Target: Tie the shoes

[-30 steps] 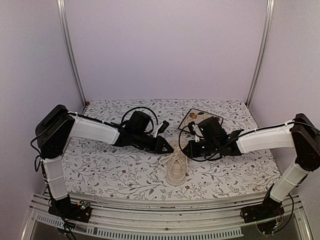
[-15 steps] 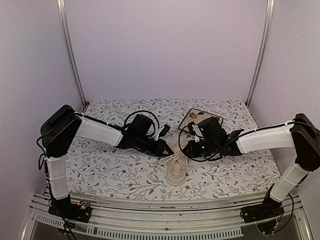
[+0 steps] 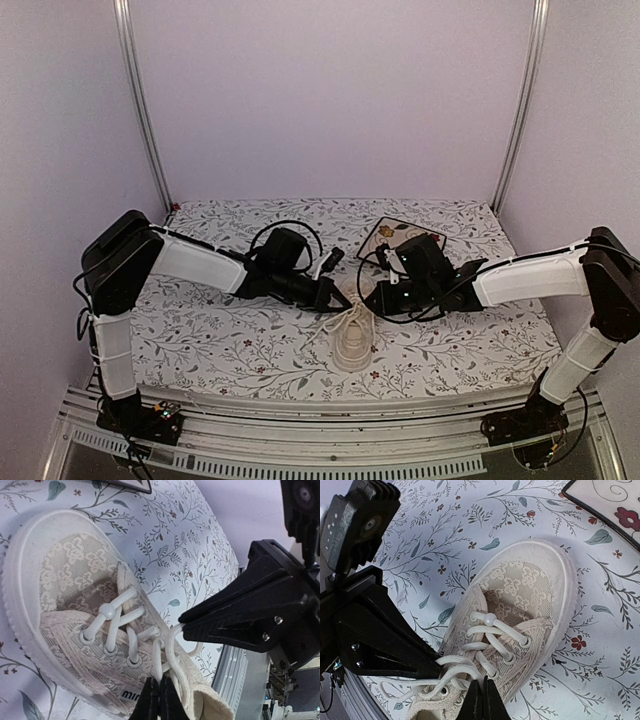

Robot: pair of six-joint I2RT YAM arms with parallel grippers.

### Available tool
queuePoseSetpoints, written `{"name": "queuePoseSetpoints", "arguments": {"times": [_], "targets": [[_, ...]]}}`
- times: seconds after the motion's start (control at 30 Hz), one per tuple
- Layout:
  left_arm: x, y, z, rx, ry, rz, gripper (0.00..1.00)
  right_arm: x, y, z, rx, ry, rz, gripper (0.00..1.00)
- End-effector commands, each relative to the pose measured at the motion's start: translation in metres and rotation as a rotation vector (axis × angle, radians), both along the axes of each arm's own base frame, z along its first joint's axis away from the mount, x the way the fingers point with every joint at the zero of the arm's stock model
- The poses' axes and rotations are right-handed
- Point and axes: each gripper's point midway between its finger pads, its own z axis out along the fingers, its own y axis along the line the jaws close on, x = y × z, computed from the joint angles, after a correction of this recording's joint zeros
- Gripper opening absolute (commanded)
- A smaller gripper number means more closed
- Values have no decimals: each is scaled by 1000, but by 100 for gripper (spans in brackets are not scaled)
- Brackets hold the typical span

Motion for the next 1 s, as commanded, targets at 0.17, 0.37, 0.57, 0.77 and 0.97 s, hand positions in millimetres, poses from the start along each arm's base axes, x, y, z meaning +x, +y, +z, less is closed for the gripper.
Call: {"name": "queuePoseSetpoints", "arguments": {"times": [0.17, 0.37, 0.57, 0.77, 0.97], "targets": [[3, -7, 40, -90, -93, 23, 0, -2, 9, 24, 66, -50, 46, 2], [5, -7, 49, -114, -113, 33, 0, -7, 22, 23, 68, -56, 97, 2], [3, -7, 47, -112, -104, 28, 0, -5, 28, 16, 66, -45, 101, 2], [2, -6, 45, -110, -101, 27, 0, -5, 34, 14, 84, -40, 114, 2], [0, -5, 42, -104, -90, 29, 0, -2, 48, 13, 120, -46, 126, 2]]}}
